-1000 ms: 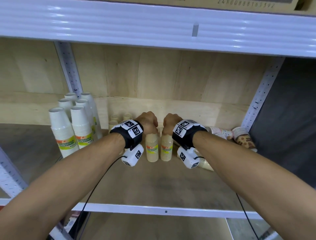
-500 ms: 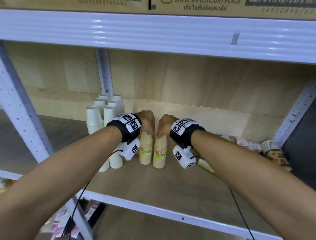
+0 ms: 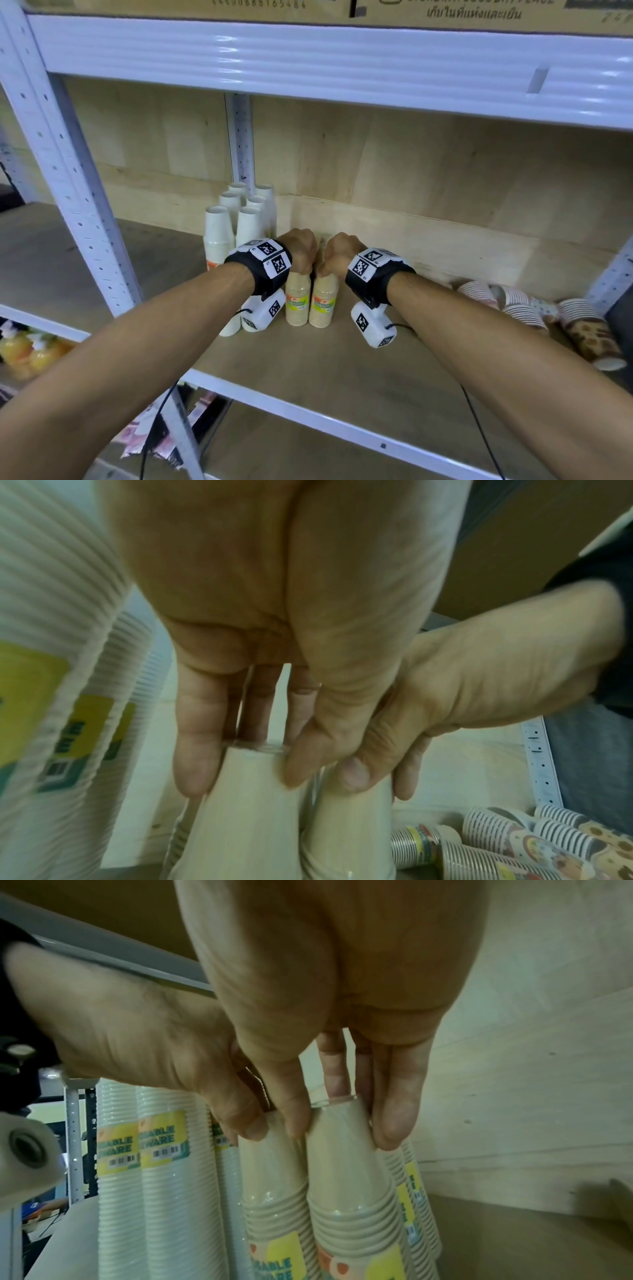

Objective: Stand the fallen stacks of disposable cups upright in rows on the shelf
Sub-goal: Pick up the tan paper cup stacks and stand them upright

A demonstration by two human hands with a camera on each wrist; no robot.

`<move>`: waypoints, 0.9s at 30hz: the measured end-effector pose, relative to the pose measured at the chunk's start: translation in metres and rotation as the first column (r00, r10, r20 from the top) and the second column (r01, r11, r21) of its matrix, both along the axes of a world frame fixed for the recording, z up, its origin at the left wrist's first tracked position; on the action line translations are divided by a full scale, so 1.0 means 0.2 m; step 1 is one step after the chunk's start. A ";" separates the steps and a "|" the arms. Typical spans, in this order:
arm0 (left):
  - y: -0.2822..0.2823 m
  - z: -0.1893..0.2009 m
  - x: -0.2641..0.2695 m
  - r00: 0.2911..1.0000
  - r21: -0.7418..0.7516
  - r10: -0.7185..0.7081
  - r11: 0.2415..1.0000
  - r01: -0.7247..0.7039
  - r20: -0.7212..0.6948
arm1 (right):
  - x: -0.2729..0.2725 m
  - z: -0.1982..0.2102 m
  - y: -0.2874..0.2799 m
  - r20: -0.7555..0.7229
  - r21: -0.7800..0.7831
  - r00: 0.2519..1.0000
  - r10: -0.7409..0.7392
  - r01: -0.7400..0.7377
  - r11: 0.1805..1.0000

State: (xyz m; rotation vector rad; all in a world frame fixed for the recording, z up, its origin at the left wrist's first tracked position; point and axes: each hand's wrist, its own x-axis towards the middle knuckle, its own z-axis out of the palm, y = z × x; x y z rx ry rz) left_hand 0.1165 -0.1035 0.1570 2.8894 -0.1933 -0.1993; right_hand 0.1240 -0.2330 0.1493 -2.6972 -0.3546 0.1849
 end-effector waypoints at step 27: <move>-0.58 0.08 0.09 0.928 -0.150 -0.350 0.918 0.367 0.125 | -0.18 0.15 -0.79 0.081 -0.141 0.945 -0.316 0.324 0.935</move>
